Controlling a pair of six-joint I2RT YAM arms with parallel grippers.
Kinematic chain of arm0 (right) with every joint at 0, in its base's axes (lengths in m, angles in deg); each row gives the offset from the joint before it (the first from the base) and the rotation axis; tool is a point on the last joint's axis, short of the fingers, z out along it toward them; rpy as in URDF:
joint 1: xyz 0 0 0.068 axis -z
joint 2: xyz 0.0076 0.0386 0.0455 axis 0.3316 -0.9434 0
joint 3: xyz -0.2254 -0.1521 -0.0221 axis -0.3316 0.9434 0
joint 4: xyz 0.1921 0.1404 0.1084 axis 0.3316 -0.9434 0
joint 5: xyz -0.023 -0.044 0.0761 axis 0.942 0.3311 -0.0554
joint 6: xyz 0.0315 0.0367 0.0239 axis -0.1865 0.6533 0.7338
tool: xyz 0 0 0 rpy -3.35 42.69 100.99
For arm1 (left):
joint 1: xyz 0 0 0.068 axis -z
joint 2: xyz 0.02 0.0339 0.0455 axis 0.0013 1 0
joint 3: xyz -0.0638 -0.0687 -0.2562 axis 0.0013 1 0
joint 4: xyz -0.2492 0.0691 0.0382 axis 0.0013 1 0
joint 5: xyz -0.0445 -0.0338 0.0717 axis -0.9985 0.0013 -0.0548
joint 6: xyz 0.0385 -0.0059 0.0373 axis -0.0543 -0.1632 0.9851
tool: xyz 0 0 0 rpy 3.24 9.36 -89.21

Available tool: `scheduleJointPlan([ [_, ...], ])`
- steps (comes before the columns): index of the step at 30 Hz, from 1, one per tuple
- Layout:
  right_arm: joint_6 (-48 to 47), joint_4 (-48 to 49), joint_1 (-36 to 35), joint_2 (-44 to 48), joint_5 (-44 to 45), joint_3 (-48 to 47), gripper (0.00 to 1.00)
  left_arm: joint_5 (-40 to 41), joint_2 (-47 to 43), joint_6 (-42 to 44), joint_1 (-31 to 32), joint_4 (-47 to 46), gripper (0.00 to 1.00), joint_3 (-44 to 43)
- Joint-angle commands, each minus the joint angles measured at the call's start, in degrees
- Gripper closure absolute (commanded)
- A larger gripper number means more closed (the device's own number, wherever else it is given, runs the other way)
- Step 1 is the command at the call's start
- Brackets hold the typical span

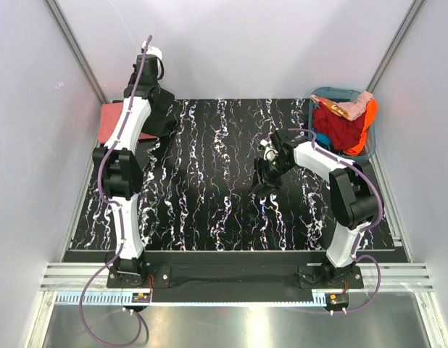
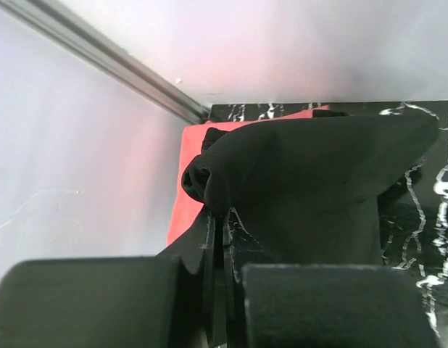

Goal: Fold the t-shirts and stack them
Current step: Neatly place the folded tshirt to the corner

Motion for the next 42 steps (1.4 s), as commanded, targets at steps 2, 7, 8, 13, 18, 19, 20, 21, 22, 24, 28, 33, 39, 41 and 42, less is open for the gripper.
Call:
scheduleJointPlan([
  [2, -0.3, -0.5, 0.5, -0.7, -2.3, -3.0, 0.48, 2.6, -4.7, 1.3, -0.5, -3.8, 1.00, 2.4],
  [7, 0.1, 0.0, 0.6, -1.0, -3.0, -3.2, 0.48, 2.0, -6.9, 1.7, -0.5, -5.0, 1.00, 6.5],
  [8, 0.1, 0.0, 0.4, -1.0, -3.1, -3.0, 0.48, 2.5, -6.9, 1.8, -0.6, -5.1, 1.00, 6.3],
  [13, 0.2, 0.4, 0.5, -0.3, -3.0, -2.0, 0.48, 4.0, -7.6, 1.9, -0.9, -5.2, 1.00, 6.0],
  [18, 0.5, 0.6, 0.5, -0.8, -3.5, -2.1, 0.48, 4.4, -9.3, 2.1, -1.4, -6.2, 1.00, 8.3],
  [19, 0.4, 0.5, 0.5, -0.8, -3.5, -2.3, 0.48, 4.2, -9.8, 2.1, -1.5, -6.4, 1.00, 8.7],
  [20, 0.5, 0.4, 0.5, -1.2, -3.6, -2.7, 0.48, 4.1, -9.8, 2.1, -1.7, -6.7, 1.00, 8.9],
  [21, 0.5, 0.5, 0.4, -1.2, -3.6, -2.7, 0.48, 4.0, -9.7, 2.1, -1.8, -6.8, 1.00, 8.7],
  [22, 0.5, 0.6, 0.5, -1.2, -3.6, -2.7, 0.48, 3.9, -9.4, 2.0, -2.0, -6.7, 1.00, 8.3],
  [24, 0.5, 0.4, 0.5, -1.4, -3.7, -2.7, 0.48, 3.4, -8.5, 2.3, -2.2, -6.5, 1.00, 7.2],
  [28, 0.6, 0.5, 0.4, -1.4, -3.6, -2.3, 0.48, 2.3, -7.3, 1.8, -2.9, -6.5, 1.00, 6.9],
  [33, 0.5, 0.1, 0.5, -2.4, -3.6, -2.7, 0.48, 1.1, -4.8, 1.0, -4.1, -7.2, 1.00, 6.7],
  [39, 0.4, -0.2, 0.4, -3.8, -3.5, -3.1, 0.48, 0.4, -1.9, 1.0, -5.3, -8.6, 1.00, 4.8],
  [41, 0.3, -0.5, 0.5, -4.5, -3.4, -3.3, 0.48, 0.1, -0.8, 1.3, -5.8, -10.7, 1.00, 5.0],
  [42, 0.3, -0.4, 0.5, -4.8, -3.4, -3.4, 0.48, 0.0, -0.5, 1.6, -5.8, -11.9, 1.00, 5.5],
])
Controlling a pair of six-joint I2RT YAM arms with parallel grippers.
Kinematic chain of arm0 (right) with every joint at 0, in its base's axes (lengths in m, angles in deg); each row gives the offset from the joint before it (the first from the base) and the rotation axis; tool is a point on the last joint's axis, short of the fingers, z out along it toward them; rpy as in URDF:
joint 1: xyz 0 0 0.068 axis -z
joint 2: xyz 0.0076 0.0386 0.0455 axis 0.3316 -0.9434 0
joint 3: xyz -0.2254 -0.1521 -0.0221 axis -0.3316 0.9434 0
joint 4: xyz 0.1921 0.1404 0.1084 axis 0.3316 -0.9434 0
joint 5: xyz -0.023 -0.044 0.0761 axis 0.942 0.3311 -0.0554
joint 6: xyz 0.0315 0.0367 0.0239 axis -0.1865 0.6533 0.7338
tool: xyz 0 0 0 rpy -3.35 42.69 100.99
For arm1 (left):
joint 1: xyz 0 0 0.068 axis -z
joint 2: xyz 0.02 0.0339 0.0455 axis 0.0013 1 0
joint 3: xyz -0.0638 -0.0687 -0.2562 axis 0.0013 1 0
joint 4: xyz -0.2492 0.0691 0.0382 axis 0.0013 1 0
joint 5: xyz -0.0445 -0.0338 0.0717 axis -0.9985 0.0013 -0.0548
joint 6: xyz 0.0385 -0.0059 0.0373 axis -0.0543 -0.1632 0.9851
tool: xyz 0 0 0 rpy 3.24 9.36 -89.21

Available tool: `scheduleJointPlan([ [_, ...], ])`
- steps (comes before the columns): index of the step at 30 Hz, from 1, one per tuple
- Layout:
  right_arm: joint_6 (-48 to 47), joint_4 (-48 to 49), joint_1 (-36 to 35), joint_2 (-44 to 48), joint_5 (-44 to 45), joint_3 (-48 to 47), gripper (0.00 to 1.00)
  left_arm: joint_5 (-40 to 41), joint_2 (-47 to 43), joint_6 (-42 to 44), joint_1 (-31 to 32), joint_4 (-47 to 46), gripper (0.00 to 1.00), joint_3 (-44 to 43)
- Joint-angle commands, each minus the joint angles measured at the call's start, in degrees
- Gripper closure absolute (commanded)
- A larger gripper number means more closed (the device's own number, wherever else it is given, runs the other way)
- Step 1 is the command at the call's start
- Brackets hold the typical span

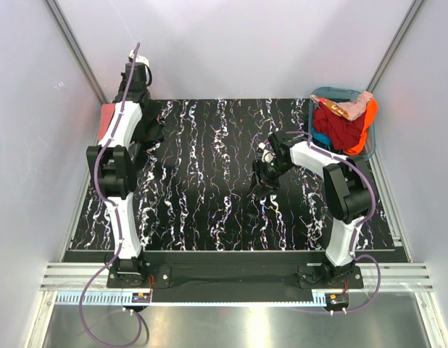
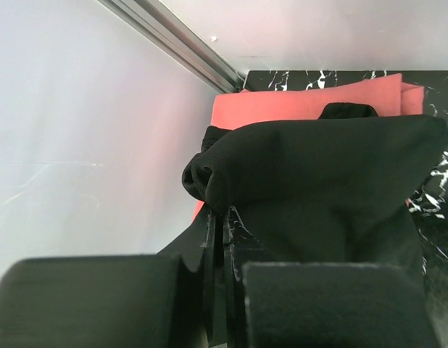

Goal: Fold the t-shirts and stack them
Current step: Neatly place the folded tshirt to the corner

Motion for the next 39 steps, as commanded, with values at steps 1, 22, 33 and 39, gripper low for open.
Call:
scheduleJointPlan([
  [1, 0.0, -0.4, 0.3, -1.1, -0.9, -2.3, 0.48, -1.2, 1.0, 0.4, -0.8, -7.9, 1.00, -2.3],
  [22, 0.2, -1.9, 0.9, -9.1, -2.6, -6.4, 0.48, 1.6, 12.2, -0.4, -4.6, -15.8, 1.00, -8.3],
  [33, 0.5, -2.7, 1.3, -12.1, -3.0, -8.2, 0.48, 0.9, 17.0, -0.7, -6.5, -18.4, 1.00, -11.6],
  [39, 0.5, -2.9, 1.7, -12.5, -3.3, -7.8, 0.48, -1.3, 18.1, -2.1, -8.4, -18.8, 1.00, -12.7],
])
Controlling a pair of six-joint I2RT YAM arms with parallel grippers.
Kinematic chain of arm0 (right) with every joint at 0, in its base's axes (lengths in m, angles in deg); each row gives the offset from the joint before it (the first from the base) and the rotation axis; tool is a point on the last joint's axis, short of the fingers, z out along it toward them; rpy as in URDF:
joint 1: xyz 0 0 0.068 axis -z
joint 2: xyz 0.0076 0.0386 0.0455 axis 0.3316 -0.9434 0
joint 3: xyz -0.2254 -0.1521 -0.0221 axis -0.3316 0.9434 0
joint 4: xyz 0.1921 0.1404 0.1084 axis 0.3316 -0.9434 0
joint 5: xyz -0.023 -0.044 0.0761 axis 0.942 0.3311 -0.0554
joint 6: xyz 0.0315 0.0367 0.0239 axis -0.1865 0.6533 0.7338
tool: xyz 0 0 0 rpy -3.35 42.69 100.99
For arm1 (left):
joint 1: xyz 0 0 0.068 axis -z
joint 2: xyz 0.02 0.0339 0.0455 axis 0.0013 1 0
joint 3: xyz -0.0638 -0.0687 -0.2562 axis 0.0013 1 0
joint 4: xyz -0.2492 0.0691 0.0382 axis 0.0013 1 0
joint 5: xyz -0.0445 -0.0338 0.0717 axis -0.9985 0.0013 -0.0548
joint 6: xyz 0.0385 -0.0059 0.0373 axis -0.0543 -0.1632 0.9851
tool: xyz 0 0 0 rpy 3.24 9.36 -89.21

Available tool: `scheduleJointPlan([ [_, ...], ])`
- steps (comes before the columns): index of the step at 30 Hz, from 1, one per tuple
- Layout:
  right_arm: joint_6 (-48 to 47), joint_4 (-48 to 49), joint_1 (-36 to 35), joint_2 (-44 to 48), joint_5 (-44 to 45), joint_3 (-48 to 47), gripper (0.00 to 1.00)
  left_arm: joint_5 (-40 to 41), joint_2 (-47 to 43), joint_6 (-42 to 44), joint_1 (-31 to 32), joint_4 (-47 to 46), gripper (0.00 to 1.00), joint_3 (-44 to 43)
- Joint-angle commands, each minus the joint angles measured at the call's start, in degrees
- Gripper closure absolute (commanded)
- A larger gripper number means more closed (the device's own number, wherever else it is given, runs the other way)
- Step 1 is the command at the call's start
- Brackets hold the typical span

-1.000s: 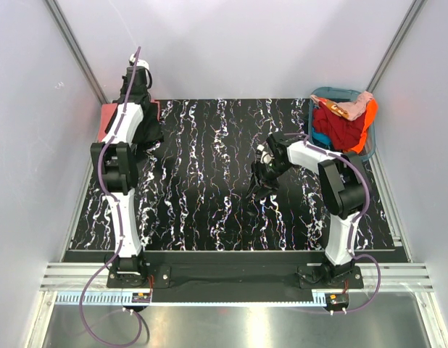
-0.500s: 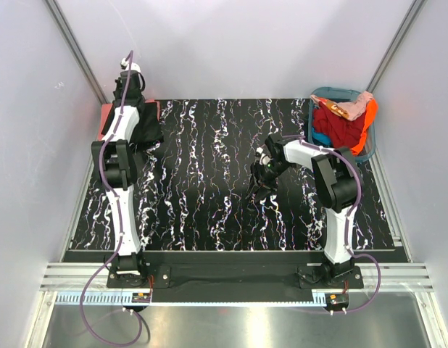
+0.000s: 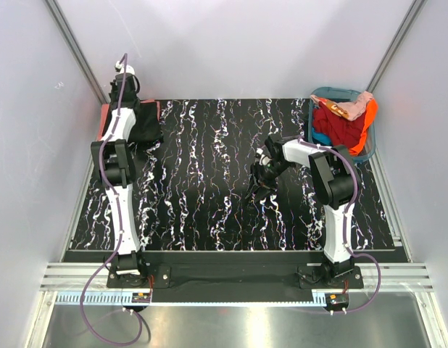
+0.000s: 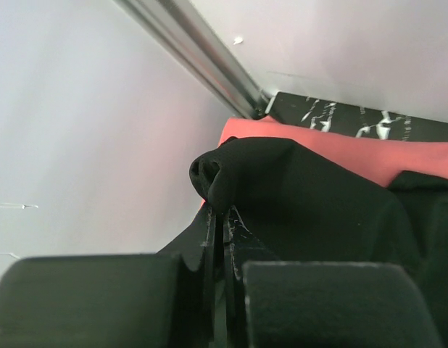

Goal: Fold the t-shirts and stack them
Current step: Neatly place the folded tshirt to the corner

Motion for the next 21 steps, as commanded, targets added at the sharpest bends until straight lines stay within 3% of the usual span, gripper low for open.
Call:
scheduleJointPlan([
  [1, 0.4, -0.9, 0.8, -0.2, -1.6, -1.7, 0.48, -1.6, 0.3, -1.5, -1.6, -4.7, 1.00, -3.2],
  [8, 0.4, -1.5, 1.3, -1.0, -1.6, -2.5, 0.48, -1.9, 1.9, -1.5, -1.9, -4.9, 1.00, -3.7],
  [10, 0.5, -1.9, 1.2, -1.1, -1.4, -2.7, 0.48, -1.0, 2.1, -1.6, -2.0, -5.2, 0.96, -3.6],
  [12, 0.6, -1.9, 1.3, -1.2, -1.5, -3.1, 0.48, -0.4, 2.4, -1.9, -2.3, -5.3, 0.88, -3.8],
  [14, 0.5, -2.0, 1.3, -1.2, -1.5, -3.3, 0.48, 0.5, 2.3, -2.2, -2.6, -5.1, 0.66, -4.2],
  [21, 0.9, -1.3, 1.3, 1.0, -1.6, -3.2, 0.48, -1.7, -3.5, -5.9, -2.5, -1.2, 0.51, -5.9],
])
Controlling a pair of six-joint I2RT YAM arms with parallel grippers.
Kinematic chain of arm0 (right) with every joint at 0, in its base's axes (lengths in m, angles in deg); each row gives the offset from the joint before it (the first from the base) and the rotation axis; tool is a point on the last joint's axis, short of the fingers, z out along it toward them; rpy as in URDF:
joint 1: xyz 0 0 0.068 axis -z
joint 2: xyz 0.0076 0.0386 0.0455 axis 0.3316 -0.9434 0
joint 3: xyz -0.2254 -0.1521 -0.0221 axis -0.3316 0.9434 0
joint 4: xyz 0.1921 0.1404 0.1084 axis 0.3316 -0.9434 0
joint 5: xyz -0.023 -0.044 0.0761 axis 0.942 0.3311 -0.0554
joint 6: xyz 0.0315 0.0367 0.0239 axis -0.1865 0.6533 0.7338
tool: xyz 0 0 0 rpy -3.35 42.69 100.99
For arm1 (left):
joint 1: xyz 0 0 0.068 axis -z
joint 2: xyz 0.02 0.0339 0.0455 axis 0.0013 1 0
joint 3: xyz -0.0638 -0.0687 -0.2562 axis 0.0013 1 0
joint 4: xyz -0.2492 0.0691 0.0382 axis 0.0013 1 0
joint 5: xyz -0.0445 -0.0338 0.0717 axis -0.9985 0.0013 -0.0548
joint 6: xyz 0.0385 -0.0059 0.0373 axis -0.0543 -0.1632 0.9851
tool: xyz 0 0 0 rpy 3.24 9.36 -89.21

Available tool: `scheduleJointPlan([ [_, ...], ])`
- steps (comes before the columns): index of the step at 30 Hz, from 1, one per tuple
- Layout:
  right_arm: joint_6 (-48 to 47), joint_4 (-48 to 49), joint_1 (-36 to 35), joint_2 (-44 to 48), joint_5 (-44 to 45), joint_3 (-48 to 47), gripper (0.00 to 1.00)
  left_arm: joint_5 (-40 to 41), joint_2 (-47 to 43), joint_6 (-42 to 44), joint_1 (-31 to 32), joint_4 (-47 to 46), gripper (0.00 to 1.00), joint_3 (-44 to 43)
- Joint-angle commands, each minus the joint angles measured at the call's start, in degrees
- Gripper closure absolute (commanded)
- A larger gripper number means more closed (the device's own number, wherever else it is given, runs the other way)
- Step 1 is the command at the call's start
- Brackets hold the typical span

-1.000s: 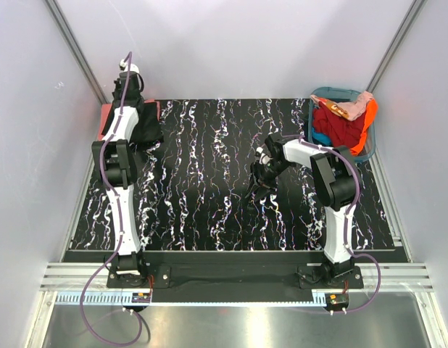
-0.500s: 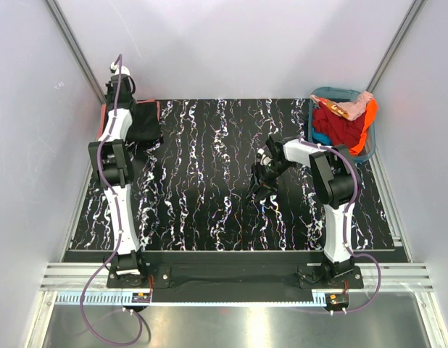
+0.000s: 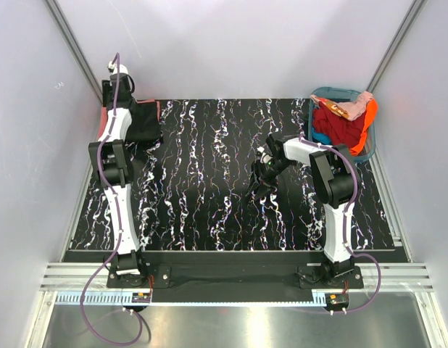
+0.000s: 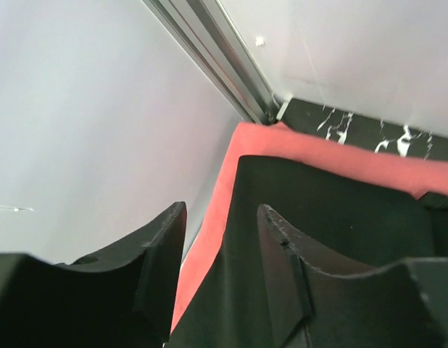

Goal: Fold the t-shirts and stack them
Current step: Neatly place the folded tshirt to the corner

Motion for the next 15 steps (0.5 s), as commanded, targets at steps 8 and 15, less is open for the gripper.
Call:
scheduleJointPlan([
  [8, 0.8, 0.6, 0.4, 8.5, -0.7, 1.5, 0.48, -12.9, -14.8, -13.8, -0.3, 12.5, 0.46, 2.0],
  [15, 2.8, 4.1, 0.3, 13.6, -1.8, 6.9, 0.47, -39.3, -17.5, -17.9, -2.0, 23.1, 0.58, 5.3],
])
